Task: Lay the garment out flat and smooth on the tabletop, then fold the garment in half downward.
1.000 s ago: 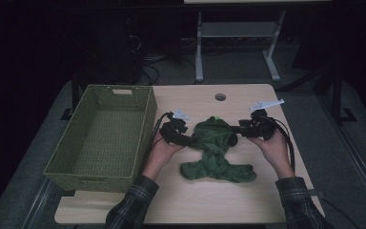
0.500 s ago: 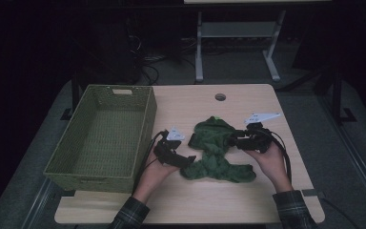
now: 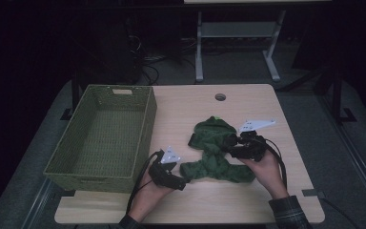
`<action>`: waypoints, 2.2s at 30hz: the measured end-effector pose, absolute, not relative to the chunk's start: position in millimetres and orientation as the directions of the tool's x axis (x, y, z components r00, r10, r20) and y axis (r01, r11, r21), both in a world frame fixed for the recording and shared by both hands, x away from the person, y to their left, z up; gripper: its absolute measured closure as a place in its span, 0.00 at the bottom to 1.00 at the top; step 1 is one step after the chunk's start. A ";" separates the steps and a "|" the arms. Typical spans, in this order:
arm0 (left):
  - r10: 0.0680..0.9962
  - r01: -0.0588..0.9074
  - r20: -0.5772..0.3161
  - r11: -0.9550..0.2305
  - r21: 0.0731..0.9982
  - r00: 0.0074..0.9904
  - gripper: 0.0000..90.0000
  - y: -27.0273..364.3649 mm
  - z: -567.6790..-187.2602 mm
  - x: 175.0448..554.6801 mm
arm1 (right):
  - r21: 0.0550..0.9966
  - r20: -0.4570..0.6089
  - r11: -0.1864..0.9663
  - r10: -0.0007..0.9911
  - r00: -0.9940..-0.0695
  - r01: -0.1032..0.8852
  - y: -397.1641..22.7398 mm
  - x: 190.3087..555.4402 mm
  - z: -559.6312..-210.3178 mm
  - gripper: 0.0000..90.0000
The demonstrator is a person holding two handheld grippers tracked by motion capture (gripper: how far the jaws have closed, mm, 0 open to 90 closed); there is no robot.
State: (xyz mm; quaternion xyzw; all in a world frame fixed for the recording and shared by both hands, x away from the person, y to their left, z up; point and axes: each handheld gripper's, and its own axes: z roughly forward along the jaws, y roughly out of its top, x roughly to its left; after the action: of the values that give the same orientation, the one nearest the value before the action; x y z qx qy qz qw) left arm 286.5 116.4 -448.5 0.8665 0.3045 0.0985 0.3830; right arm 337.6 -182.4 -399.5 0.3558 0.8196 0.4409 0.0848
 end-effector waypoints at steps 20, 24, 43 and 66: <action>0.591 0.451 -0.050 -0.556 0.698 0.805 0.16 127.8 -471.5 252.0 | 0.759 0.174 0.453 0.551 -0.816 0.468 -125.6 315.6 -411.3 0.75; 0.586 0.432 -0.033 -0.557 0.710 0.810 0.16 128.5 -473.9 250.8 | 0.758 0.173 0.469 0.526 -0.833 0.453 -113.2 310.7 -413.8 0.76; 0.569 0.392 0.007 -0.575 0.719 0.822 0.16 129.2 -477.0 250.1 | 0.704 0.094 0.599 0.456 -0.885 0.383 -54.8 301.8 -446.1 0.81; 0.568 0.395 0.002 -0.573 0.718 0.823 0.16 129.1 -477.0 249.9 | 0.661 0.110 0.640 0.433 -0.895 0.391 -57.4 294.4 -464.9 0.97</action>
State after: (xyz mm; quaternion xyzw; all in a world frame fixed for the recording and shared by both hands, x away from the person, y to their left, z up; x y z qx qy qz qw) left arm 249.9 129.1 -477.0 0.8792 0.2738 0.1167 0.3720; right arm 294.4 -57.4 -464.9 0.2277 0.9051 0.3579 0.0294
